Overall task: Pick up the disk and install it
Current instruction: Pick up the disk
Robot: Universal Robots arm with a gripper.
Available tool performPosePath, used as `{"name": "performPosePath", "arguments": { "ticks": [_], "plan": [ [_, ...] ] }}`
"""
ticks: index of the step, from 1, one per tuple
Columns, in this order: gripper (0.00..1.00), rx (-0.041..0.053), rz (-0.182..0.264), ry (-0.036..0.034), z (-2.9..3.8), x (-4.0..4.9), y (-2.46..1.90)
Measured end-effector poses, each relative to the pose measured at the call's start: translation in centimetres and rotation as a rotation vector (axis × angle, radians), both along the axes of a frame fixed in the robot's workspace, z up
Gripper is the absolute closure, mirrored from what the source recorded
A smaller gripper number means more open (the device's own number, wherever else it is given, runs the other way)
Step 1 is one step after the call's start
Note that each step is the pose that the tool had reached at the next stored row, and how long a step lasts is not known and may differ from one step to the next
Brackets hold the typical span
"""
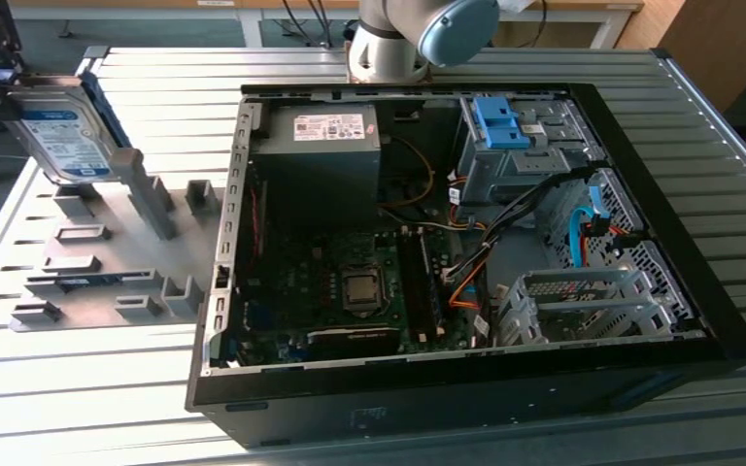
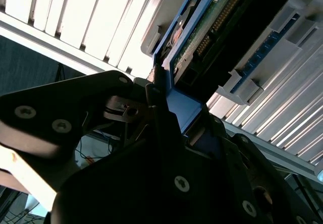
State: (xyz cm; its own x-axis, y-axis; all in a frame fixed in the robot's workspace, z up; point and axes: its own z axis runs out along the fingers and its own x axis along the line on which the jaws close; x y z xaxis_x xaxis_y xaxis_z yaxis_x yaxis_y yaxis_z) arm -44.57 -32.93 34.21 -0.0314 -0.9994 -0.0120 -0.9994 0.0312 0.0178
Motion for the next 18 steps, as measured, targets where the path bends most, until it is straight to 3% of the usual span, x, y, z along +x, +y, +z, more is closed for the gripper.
{"name": "performPosePath", "arguments": {
  "ticks": [18],
  "plan": [
    [0.64, 0.0000, 0.000, 0.0001, 0.89, 0.00, 0.00]
  ]
}}
